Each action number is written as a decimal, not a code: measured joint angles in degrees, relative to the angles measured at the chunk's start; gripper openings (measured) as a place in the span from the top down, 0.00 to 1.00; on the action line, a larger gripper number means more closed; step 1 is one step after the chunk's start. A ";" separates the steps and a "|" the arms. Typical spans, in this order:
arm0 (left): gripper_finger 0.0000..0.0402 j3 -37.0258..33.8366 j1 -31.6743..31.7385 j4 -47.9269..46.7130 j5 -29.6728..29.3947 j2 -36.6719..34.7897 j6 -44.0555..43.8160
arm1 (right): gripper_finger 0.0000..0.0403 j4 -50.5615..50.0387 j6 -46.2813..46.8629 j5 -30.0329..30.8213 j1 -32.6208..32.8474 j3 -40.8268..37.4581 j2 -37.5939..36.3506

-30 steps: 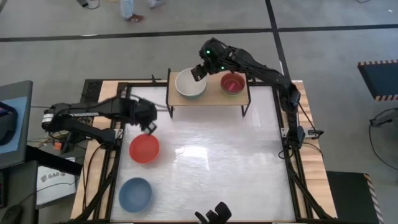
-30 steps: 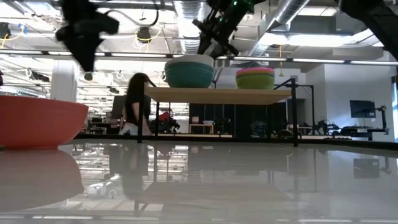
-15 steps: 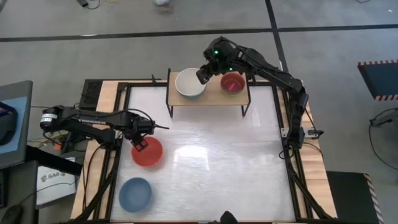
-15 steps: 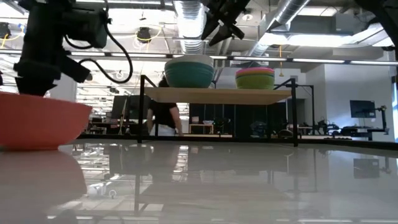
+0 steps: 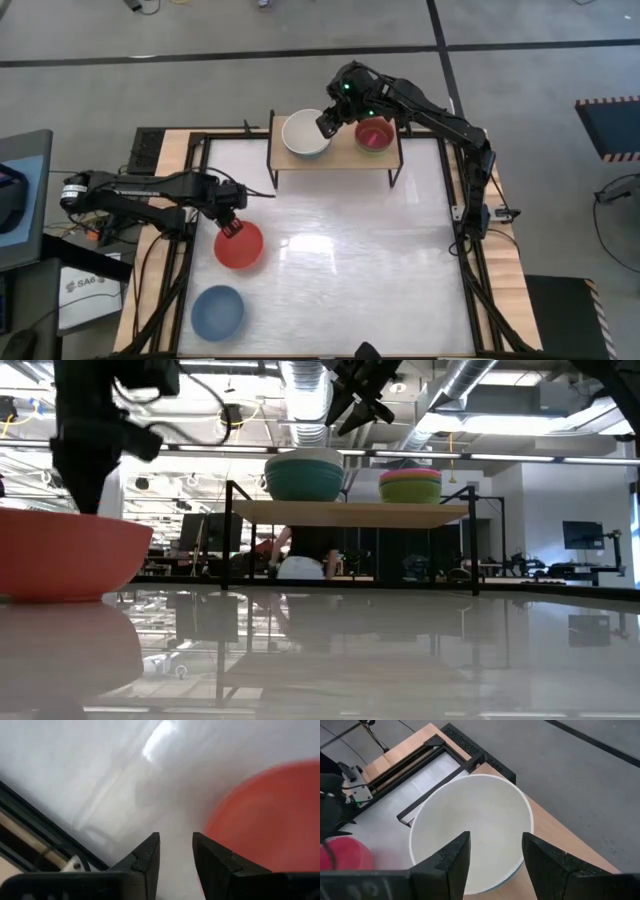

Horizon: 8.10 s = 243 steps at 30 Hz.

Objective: Place and stack bowls onto a shelf
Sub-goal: Stack the orange bowl on top of the white bowl on the shelf, then stack the blue bowl on top of the orange bowl on the shelf

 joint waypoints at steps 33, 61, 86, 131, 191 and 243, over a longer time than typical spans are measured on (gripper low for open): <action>0.88 -11.53 -0.42 12.97 0.77 -4.39 5.18 | 0.50 -0.70 2.14 -0.17 1.94 0.00 0.09; 1.00 25.46 4.18 10.69 -26.41 -3.22 19.36 | 0.50 19.92 -11.82 -2.33 16.34 0.06 -2.71; 1.00 39.27 2.53 26.60 -34.48 11.86 48.27 | 0.61 5.59 -12.65 17.35 16.35 -0.02 2.10; 0.51 39.30 3.65 16.02 -34.00 6.76 27.97 | 0.84 -5.65 10.05 -2.39 -2.88 1.70 6.82; 0.51 21.45 9.89 43.44 -7.36 23.44 31.98 | 0.54 -1.86 5.46 -20.86 -8.35 1.78 1.53; 0.51 -4.47 -36.83 17.95 17.40 -7.06 -13.09 | 0.81 -2.74 0.87 -11.87 -0.31 1.73 -6.40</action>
